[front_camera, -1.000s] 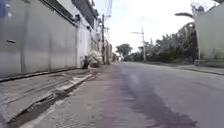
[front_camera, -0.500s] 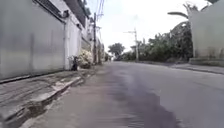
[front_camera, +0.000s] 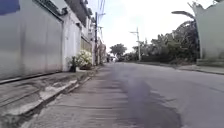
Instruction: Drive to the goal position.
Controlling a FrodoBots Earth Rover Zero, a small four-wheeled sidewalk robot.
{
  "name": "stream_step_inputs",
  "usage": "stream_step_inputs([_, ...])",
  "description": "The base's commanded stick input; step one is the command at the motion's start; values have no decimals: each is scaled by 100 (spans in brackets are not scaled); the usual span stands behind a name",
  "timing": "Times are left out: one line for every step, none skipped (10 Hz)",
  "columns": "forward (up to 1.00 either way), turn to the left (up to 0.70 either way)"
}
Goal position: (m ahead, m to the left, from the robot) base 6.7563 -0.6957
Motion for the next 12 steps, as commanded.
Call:
stream_step_inputs([100, 0])
stream_step_inputs([100, 0])
stream_step_inputs([100, 0])
stream_step_inputs([100, 0])
stream_step_inputs([100, 0])
stream_step_inputs([100, 0])
stream_step_inputs([100, 0])
stream_step_inputs([100, 0])
stream_step_inputs([100, 0])
stream_step_inputs([100, 0])
stream_step_inputs([100, 0])
stream_step_inputs([100, -10])
